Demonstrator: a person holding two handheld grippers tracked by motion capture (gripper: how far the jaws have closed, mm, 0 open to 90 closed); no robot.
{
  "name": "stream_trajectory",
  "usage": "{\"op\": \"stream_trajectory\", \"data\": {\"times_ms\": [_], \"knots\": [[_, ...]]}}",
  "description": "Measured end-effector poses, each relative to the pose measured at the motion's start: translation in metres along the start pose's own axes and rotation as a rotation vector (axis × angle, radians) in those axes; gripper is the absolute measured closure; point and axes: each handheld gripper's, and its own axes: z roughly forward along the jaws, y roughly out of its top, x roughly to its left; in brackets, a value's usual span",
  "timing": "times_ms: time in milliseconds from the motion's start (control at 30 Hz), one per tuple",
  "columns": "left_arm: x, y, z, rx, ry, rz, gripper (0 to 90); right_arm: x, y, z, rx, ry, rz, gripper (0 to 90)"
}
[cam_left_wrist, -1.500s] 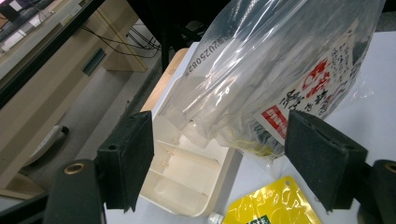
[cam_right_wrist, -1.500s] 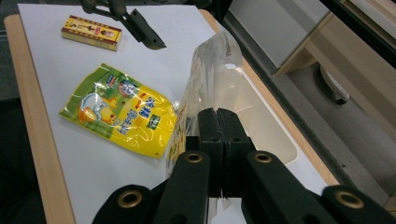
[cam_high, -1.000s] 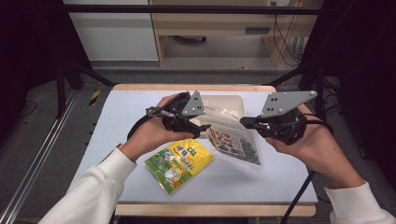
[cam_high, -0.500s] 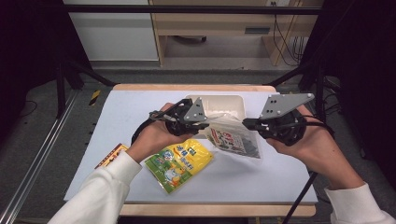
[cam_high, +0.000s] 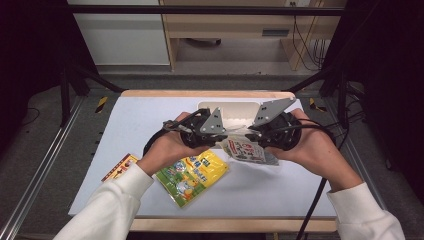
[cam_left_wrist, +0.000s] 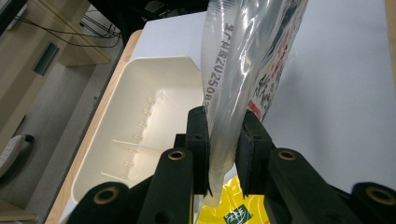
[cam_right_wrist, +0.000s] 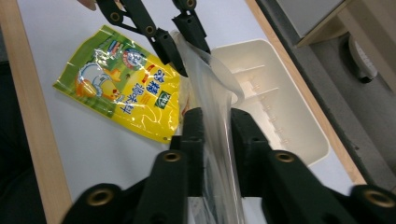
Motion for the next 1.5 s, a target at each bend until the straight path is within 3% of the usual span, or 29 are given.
{"op": "stream_trajectory", "data": {"times_ms": [100, 133, 167, 267, 300, 367, 400, 500, 667, 867, 967, 1233, 1333, 1500], "knots": [[0.001, -0.002, 0.0, -0.022, 0.004, -0.035, 70.6, -0.001, 0.0, 0.0, 0.002, 0.009, 0.016, 87.0], [0.003, -0.002, 0.0, -0.036, 0.022, -0.06, 64.1, -0.001, -0.001, 0.0, -0.001, 0.019, 0.023, 87.4], [0.004, -0.003, 0.0, -0.055, 0.031, -0.076, 51.1, -0.002, -0.002, -0.002, -0.004, 0.025, 0.036, 87.5], [0.008, -0.006, -0.006, -0.077, 0.053, -0.155, 33.3, -0.007, -0.007, -0.008, -0.017, 0.017, 0.057, 87.9], [0.009, -0.009, -0.009, -0.082, 0.062, -0.175, 27.4, -0.013, -0.015, -0.018, -0.035, 0.004, 0.105, 88.1], [0.009, -0.014, -0.015, -0.079, 0.077, -0.195, 25.2, -0.015, -0.018, -0.021, -0.043, 0.0, 0.12, 88.2], [0.009, -0.019, -0.018, -0.079, 0.09, -0.207, 22.7, -0.021, -0.027, -0.031, -0.061, -0.013, 0.164, 88.2], [0.007, -0.036, -0.027, -0.064, 0.107, -0.252, 21.2, -0.028, -0.037, -0.042, -0.097, -0.024, 0.21, 88.2], [-0.001, -0.073, -0.041, -0.033, 0.143, -0.321, 15.8, -0.049, -0.064, -0.069, -0.189, -0.056, 0.337, 88.5], [-0.012, -0.118, -0.054, -0.001, 0.198, -0.405, 12.0, -0.063, -0.076, -0.077, -0.223, -0.098, 0.403, 88.5], [-0.017, -0.137, -0.056, 0.032, 0.221, -0.42, 11.5, -0.067, -0.077, -0.078, -0.231, -0.107, 0.419, 88.6], [-0.026, -0.17, -0.06, 0.036, 0.228, -0.488, 9.9, -0.074, -0.075, -0.082, -0.248, -0.126, 0.446, 88.5], [-0.031, -0.183, -0.061, 0.05, 0.249, -0.5, 9.9, -0.076, -0.071, -0.083, -0.266, -0.127, 0.449, 88.5], [-0.04, -0.207, -0.06, 0.038, 0.267, -0.564, 9.8, -0.083, -0.062, -0.082, -0.291, -0.148, 0.453, 88.6]]}}
